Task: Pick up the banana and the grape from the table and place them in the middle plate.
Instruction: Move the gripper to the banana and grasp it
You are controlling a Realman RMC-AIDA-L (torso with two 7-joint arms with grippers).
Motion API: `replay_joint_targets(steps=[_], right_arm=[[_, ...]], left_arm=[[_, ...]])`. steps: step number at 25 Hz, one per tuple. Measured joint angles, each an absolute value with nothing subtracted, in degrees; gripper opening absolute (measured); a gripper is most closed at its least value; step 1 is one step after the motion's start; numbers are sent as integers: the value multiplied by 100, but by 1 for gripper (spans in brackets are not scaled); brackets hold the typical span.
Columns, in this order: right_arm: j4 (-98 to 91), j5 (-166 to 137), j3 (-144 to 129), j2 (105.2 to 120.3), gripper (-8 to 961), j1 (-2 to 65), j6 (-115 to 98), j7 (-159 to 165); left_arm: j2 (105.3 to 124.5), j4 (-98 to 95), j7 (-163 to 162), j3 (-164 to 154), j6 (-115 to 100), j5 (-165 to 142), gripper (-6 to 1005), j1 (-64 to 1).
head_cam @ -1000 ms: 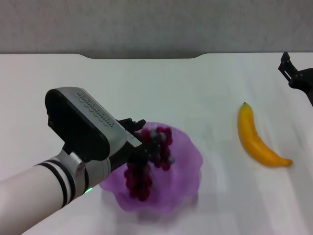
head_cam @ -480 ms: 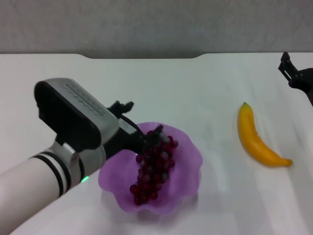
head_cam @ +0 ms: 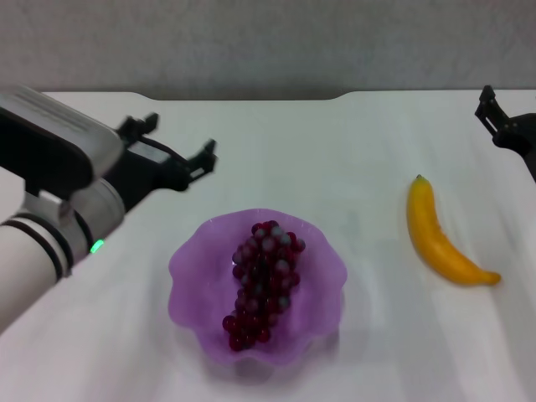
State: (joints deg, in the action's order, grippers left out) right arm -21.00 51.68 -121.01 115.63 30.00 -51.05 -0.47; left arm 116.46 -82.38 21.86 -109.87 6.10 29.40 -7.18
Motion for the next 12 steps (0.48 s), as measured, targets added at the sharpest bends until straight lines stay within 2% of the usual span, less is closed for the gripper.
replay_joint_targets(steps=[6, 12], right_arm=[[-2171, 5167, -12071, 11566, 892, 2983, -5082, -44], [-2171, 5175, -12068, 11567, 892, 2998, -5090, -38]], left_arm=[[11641, -7660, 2117, -10528, 50, 3333, 896, -964], [11633, -6470, 2088, -10345, -990, 3738, 896, -1474]])
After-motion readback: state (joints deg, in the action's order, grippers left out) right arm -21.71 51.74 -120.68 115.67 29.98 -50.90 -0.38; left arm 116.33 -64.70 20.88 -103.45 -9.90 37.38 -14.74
